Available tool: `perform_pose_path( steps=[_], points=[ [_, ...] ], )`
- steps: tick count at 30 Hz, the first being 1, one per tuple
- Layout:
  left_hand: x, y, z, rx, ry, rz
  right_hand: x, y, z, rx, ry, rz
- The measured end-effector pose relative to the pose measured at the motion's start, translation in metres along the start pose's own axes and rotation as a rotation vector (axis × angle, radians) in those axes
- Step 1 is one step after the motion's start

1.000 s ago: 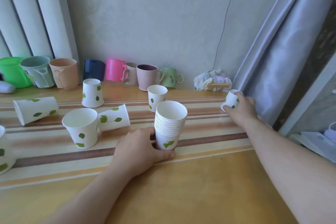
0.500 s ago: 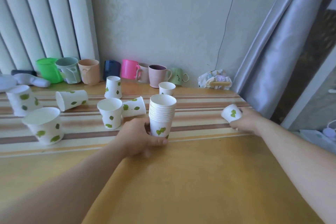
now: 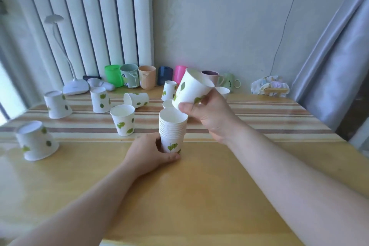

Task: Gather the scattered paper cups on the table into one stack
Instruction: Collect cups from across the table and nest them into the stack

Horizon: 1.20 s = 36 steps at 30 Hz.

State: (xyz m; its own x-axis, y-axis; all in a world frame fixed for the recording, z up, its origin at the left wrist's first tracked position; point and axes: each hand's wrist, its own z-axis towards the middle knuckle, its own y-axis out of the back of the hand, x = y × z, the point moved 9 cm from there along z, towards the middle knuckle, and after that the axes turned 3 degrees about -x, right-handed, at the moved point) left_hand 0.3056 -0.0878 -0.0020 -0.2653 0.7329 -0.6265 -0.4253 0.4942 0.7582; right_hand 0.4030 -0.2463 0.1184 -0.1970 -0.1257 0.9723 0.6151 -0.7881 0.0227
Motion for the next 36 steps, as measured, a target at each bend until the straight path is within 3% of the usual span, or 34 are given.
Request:
perform_pose_path(
  steps=[6, 12, 16, 19, 22, 29, 36],
  points=[
    [0.001, 0.0, 0.001, 0.002, -0.007, -0.005, -0.016, -0.029, 0.004, 0.064, -0.005, -0.294],
    [-0.001, -0.003, 0.004, -0.002, -0.039, -0.009, -0.033, -0.018, 0.004, 0.087, 0.025, -0.212],
    [-0.003, -0.004, 0.004, -0.016, -0.052, 0.007, -0.051, -0.013, 0.005, 0.235, -0.015, -0.146],
    [-0.004, -0.005, 0.006, -0.042, -0.074, 0.022, -0.074, 0.011, 0.017, 0.085, -0.123, -0.034],
    [-0.004, -0.006, 0.008, -0.047, -0.082, 0.023, -0.089, 0.036, 0.039, -0.13, -0.128, -0.292],
    [-0.005, -0.005, 0.008, -0.055, -0.091, 0.029, -0.093, -0.017, 0.08, 0.03, -0.118, -0.471],
    [-0.005, -0.004, 0.007, -0.052, -0.087, 0.025, -0.104, -0.041, 0.088, 0.067, -0.191, -0.351]
  ],
)
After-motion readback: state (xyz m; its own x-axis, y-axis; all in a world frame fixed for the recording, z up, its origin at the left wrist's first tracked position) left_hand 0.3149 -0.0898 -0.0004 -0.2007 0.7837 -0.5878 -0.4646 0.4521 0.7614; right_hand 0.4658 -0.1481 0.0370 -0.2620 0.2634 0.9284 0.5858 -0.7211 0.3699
